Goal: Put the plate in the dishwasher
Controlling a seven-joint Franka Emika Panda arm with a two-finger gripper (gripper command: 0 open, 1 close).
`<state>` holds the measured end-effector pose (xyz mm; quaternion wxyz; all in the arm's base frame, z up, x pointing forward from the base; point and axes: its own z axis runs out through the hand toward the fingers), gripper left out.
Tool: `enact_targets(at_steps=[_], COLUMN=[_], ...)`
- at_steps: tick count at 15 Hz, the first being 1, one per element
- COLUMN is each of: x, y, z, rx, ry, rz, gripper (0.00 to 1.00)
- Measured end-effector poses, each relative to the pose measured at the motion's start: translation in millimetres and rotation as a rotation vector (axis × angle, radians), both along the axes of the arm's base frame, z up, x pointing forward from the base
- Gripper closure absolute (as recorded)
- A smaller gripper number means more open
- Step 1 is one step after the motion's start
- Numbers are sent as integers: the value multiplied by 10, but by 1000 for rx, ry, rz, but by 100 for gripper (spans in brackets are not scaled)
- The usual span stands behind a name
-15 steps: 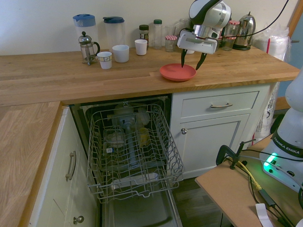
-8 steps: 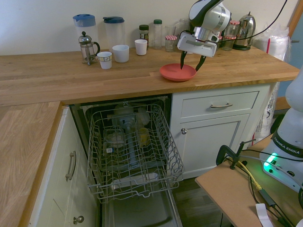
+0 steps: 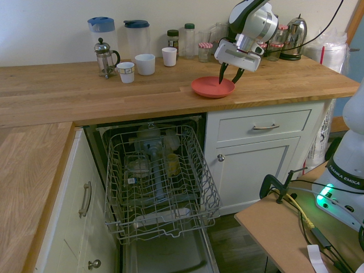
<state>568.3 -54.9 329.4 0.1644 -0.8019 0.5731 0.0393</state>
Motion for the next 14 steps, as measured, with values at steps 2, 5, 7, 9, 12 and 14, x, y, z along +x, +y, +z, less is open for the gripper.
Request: enact_targets(at_steps=[2, 5, 7, 9, 12, 14], x=[-14, -26, -27, -29, -33, -41], y=[-4, -8, -13, -26, -81, -126], z=[-22, -47, -57, -61, 11, 156], rx=[11, 21, 29, 30, 25, 7], ry=[-6, -10, -19, -25, -43, -65], rz=[4, 13, 21, 31, 37, 44], gripper=[100, 100, 100, 100, 100, 100])
